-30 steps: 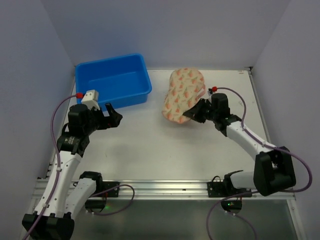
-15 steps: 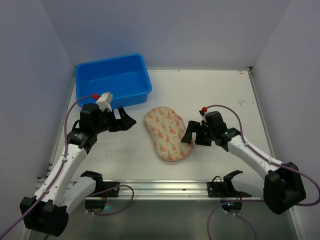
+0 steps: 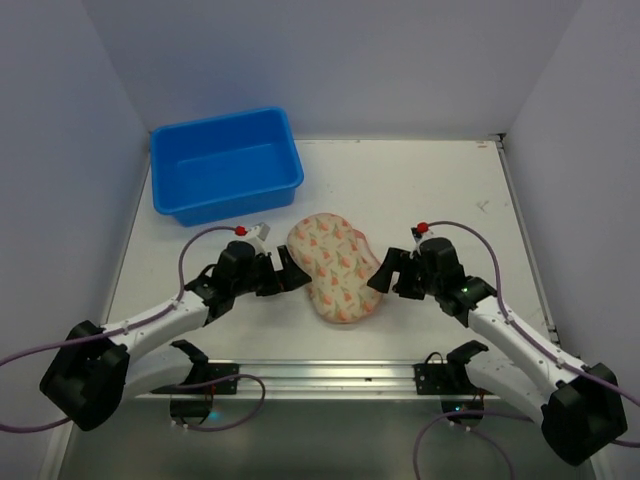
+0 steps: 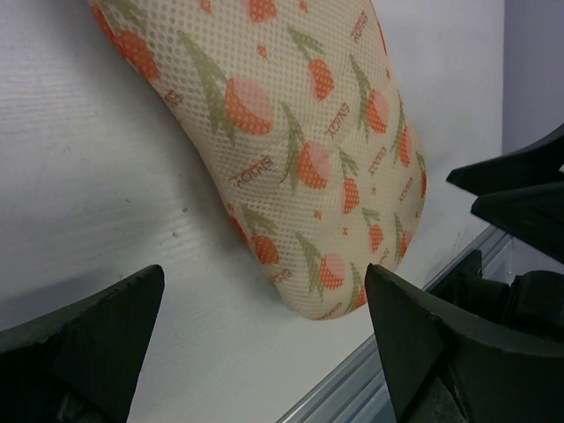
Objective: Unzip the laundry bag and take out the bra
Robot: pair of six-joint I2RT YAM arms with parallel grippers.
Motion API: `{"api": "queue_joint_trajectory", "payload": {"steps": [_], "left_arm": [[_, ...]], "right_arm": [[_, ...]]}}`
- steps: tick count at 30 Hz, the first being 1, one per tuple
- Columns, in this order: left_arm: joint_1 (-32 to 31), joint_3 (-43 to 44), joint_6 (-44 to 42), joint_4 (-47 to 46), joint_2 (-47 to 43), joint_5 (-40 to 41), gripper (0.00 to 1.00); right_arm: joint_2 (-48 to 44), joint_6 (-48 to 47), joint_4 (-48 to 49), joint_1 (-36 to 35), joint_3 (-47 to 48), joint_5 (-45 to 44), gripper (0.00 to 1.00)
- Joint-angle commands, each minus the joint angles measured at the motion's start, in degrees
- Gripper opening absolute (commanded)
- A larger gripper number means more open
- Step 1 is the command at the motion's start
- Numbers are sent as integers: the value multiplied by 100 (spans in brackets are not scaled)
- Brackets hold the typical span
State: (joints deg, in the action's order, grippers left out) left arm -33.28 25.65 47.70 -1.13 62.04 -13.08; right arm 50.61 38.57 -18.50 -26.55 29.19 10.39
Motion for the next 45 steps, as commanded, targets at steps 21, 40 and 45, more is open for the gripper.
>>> {"api": "queue_joint_trajectory", "payload": {"steps": [21,40,45], "left_arm": [[-864,-913,1540,-4677,2795,280,50],[-1260,1064,2849,-1496,2330,1273,0],[-1287,1626,3122,-856,2225,1491,0]], "right_arm": [[275,-112,576,-79,-71,200,76],[-482,-412,163,-2318,210,-1688,73],[-61,-69,268,-3180,420,-2461,63]]}}
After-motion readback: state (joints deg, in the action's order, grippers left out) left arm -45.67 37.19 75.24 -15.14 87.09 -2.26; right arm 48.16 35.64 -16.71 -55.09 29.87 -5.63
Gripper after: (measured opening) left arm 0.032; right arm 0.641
